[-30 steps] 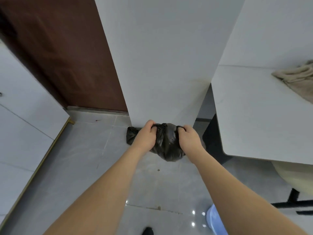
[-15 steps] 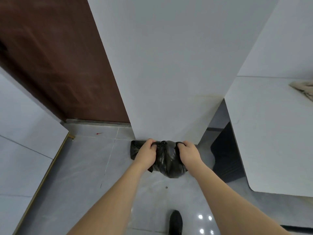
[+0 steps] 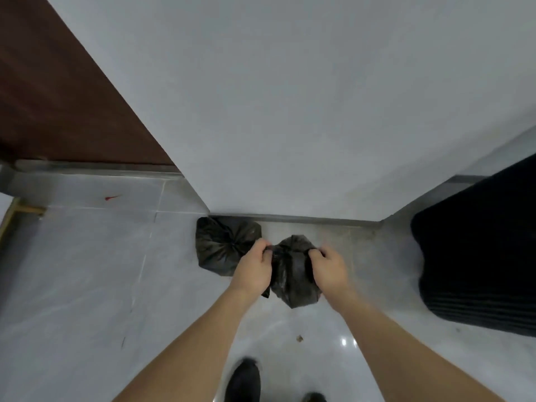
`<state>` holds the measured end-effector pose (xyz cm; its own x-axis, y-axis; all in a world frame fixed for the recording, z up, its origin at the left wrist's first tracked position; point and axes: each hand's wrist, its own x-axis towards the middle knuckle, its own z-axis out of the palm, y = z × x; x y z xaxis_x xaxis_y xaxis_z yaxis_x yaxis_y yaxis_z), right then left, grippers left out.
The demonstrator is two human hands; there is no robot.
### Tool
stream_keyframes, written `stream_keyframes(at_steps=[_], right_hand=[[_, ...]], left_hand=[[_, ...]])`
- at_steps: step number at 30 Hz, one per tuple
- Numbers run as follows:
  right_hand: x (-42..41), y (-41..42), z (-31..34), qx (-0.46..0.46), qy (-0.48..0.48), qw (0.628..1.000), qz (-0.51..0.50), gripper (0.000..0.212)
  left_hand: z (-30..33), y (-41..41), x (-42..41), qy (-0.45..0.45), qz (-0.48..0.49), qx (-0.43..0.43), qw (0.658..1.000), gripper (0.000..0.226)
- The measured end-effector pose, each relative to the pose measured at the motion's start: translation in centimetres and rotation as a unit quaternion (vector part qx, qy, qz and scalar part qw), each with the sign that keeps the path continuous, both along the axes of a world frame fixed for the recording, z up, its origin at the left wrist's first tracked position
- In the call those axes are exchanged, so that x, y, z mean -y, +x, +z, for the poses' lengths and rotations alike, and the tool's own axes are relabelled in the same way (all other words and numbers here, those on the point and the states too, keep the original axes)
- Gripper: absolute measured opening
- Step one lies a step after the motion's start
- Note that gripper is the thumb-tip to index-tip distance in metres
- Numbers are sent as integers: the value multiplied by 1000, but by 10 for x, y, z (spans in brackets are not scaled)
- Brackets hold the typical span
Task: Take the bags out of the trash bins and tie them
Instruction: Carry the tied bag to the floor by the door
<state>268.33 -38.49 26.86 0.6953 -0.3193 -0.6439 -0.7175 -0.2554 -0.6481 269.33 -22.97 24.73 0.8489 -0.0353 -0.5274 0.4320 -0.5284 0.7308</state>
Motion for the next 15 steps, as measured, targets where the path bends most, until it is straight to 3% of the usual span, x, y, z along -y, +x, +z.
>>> stream_keyframes(at_steps=[4,8,12,15], right_hand=[[1,33,-142,15,-5,1000,-20,25],[-2,66,-239,58,-25,998,-20,25],[-2,82,-281,45,-30,998,27,25],[4,83,-267,15,-37,997,62,23]], left_hand=[[-136,43,9,3,-29,16,999,17],[-233,71,18,10,-4,34,999,17],[-280,78,20,6,68,42,997,14],[-272,75,15,-4,116,15,993,15]])
